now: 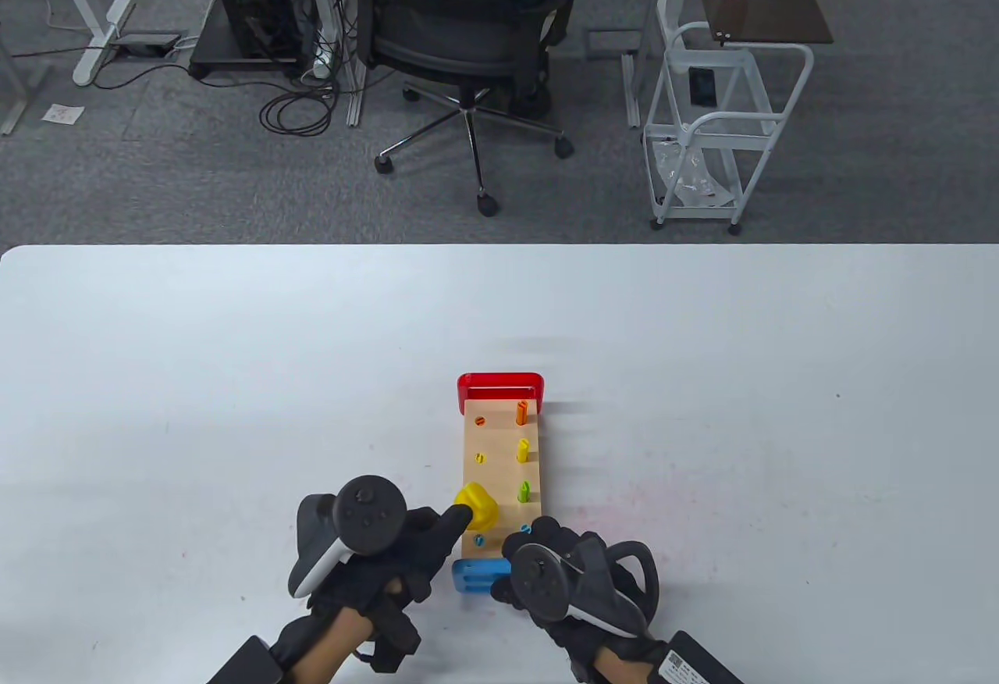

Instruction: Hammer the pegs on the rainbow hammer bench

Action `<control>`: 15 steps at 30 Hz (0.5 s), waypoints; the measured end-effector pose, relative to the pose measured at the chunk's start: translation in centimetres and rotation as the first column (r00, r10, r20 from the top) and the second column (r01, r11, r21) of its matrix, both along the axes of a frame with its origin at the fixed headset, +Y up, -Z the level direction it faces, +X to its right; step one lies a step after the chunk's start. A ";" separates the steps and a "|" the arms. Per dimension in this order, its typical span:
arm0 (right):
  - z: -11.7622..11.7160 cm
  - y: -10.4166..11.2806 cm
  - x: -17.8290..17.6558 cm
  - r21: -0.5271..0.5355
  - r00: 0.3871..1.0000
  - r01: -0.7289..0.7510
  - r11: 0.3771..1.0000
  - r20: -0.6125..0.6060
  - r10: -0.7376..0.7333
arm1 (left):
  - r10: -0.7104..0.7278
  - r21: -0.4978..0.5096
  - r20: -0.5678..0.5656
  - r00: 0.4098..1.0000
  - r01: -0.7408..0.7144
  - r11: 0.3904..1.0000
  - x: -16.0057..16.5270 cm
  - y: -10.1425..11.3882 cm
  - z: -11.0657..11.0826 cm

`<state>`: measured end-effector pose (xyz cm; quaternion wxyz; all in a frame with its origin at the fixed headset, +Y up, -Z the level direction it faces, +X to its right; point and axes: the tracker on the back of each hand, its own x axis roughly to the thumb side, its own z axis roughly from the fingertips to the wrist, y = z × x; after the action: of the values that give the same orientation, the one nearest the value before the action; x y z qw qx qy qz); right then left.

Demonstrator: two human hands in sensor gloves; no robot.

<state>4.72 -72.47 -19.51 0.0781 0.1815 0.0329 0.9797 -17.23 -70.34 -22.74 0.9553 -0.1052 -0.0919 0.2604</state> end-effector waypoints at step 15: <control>1.8 3.5 0.5 0.189 0.965 0.247 0.950 0.041 -0.259 | 0.222 0.169 -0.014 0.975 -0.216 0.962 -1.0 2.2 2.2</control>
<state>5.25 -68.96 -17.68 0.1872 0.1586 -0.0829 0.9659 -18.23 -68.14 -20.56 0.9275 -0.0102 -0.1089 0.3576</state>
